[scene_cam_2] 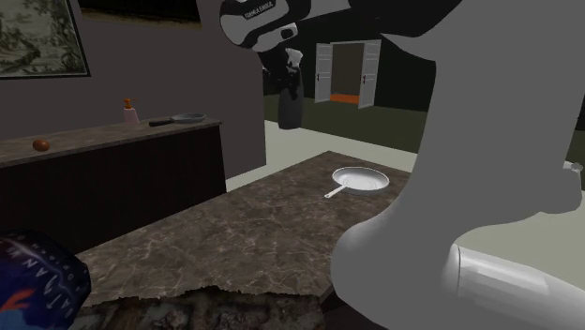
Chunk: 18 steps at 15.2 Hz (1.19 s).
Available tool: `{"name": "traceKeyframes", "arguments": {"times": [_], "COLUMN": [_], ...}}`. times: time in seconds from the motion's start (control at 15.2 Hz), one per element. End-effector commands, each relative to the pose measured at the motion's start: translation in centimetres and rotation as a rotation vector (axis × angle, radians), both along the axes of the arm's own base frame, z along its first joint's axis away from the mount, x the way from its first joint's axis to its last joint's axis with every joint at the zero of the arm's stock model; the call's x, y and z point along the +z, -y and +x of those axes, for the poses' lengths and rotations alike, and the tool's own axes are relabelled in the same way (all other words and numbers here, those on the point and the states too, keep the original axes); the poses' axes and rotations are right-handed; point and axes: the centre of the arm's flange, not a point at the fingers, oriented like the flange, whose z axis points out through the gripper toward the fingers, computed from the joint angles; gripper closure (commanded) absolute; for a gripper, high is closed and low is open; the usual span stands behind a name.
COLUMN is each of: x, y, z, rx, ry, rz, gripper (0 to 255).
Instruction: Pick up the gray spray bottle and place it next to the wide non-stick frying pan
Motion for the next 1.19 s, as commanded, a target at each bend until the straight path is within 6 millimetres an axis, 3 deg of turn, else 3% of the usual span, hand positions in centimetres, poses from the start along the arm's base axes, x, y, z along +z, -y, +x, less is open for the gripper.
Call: {"name": "traceKeyframes", "arguments": {"times": [0.0, 1.12], "x": [-1.2, -10.2], "y": [0.1, 0.1], "z": [0.4, 0.4], "rx": [0.000, 0.000], "ry": [0.000, 0.000], "rz": [-0.002, -0.002], "gripper": [255, 255]}}
